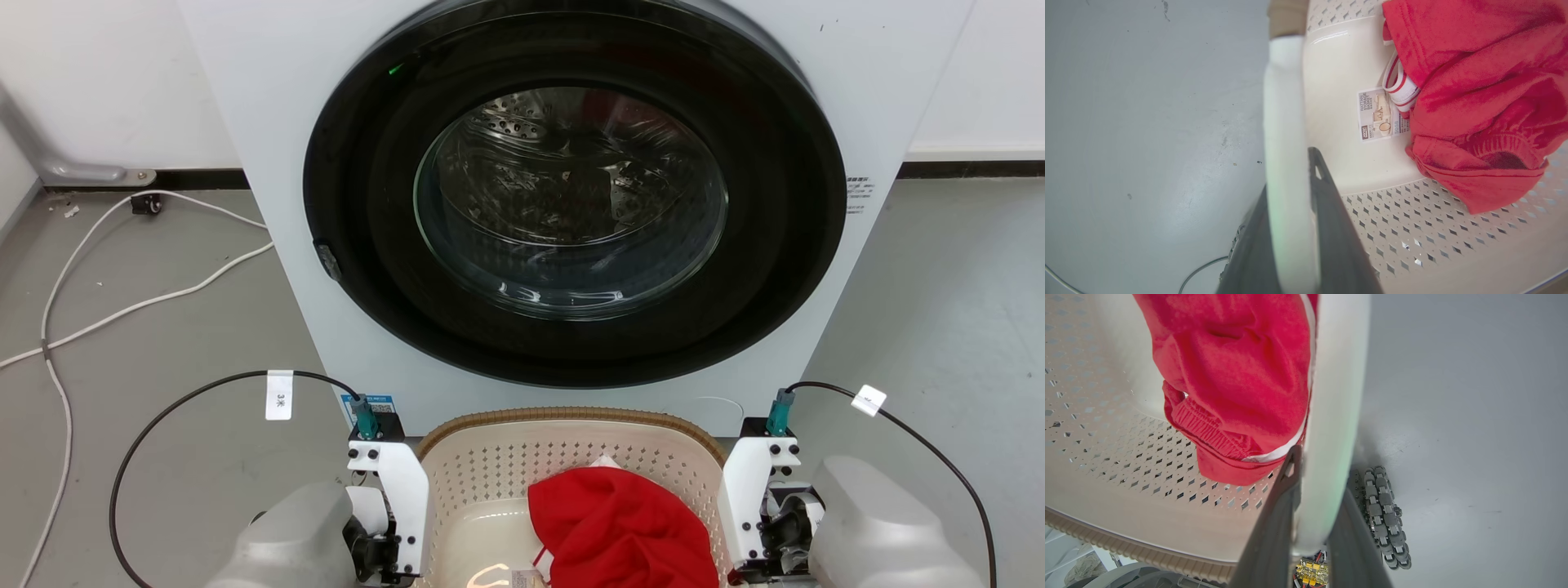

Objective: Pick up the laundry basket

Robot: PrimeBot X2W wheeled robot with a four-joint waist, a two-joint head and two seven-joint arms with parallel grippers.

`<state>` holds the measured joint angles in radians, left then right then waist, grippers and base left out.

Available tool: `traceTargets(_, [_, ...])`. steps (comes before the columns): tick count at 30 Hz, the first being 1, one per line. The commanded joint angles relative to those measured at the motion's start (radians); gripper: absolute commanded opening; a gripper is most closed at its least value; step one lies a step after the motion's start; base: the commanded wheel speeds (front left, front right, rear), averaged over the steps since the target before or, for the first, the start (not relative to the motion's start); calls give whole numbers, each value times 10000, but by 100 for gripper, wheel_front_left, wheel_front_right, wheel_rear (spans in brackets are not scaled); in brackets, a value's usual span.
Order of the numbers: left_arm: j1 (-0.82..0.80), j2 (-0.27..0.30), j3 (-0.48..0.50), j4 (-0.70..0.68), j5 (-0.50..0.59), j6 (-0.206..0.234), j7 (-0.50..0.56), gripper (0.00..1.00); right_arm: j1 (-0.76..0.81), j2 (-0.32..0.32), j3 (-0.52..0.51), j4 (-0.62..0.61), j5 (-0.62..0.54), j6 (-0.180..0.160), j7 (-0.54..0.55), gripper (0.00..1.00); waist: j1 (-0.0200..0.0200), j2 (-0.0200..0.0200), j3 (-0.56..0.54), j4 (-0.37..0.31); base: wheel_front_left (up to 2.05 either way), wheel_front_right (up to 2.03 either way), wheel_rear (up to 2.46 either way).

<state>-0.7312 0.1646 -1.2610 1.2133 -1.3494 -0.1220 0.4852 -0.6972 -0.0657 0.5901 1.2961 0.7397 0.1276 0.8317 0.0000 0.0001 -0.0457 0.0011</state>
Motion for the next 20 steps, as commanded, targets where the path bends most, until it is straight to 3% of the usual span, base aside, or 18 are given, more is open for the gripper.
traceTargets(1, [100, -372, -36, -264, -60, -158, 1, 0, -183, 283, -6, -130, 101, 56, -63, 0, 0, -1, 2, 4, 0, 0, 0])
traceTargets(20, [114, -326, -67, -295, -124, -159, -28, 0, -94, 285, -151, -129, -41, 56, 7, 0, 0, -1, 49, 26, 0, 0, 0])
